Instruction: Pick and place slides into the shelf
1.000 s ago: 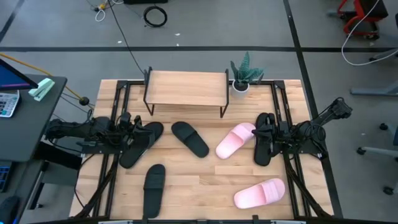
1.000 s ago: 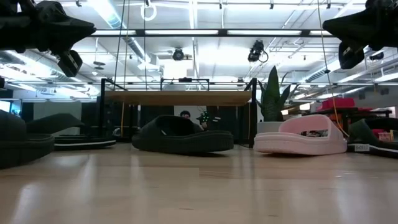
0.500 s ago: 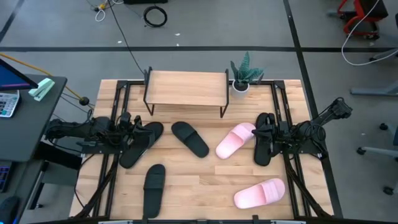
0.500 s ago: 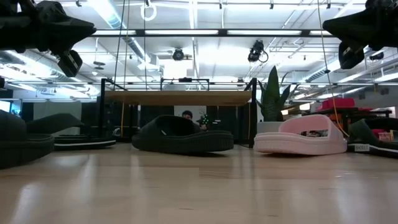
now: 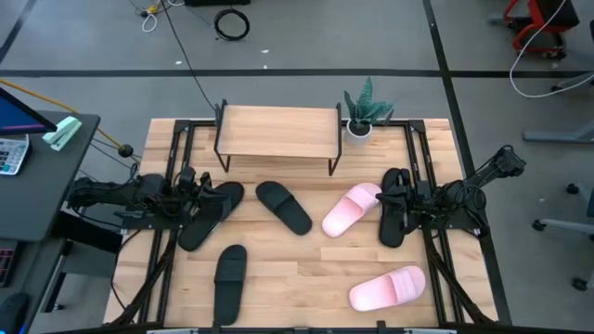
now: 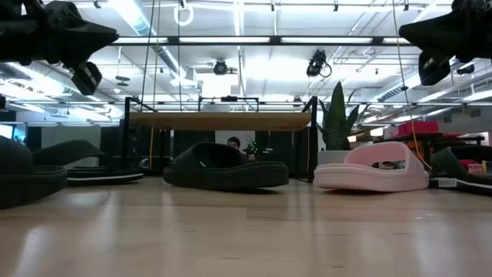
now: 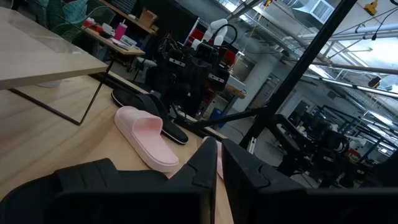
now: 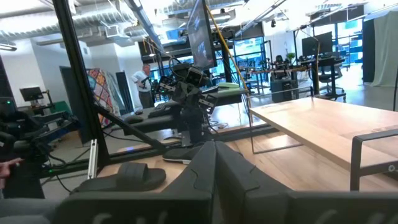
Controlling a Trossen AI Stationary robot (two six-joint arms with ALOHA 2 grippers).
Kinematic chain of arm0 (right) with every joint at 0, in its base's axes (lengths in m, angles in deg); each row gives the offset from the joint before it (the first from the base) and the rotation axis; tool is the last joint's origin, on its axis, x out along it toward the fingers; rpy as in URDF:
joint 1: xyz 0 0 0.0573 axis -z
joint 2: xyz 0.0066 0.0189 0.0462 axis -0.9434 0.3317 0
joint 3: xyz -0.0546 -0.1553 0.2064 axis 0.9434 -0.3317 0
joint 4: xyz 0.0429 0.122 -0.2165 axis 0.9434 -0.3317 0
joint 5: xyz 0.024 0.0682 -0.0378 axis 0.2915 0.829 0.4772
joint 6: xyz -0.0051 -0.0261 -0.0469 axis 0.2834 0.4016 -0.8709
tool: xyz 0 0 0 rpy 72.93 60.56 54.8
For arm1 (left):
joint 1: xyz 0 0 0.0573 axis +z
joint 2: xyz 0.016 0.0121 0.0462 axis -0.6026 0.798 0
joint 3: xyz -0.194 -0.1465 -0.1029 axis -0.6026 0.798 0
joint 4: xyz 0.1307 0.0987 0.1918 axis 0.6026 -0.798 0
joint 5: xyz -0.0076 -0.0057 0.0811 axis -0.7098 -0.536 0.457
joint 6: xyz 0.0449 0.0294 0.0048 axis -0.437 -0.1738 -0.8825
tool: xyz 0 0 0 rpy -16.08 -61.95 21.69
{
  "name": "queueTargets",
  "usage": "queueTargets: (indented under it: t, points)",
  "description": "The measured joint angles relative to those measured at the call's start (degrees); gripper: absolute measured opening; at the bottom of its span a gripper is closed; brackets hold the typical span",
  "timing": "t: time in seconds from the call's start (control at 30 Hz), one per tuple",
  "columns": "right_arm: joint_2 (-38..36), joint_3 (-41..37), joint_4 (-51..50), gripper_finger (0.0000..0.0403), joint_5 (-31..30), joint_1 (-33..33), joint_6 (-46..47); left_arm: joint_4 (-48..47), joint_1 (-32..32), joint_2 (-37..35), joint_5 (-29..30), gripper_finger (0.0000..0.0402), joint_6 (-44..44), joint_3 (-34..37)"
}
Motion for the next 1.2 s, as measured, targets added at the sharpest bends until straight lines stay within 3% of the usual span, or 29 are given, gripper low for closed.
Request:
queueTargets:
  t: [1.03, 1.2]
  points:
    - [0.0, 0.0, 0.0, 0.0016, 0.0, 0.0, 0.0, 0.7, 0.0, 0.0, 0.0, 0.0038, 0.0, 0.0]
    - [0.0, 0.0, 0.0, 0.0016, 0.0, 0.0, 0.0, 3.3, 0.0, 0.0, 2.6, 0.0032, 0.0, 0.0]
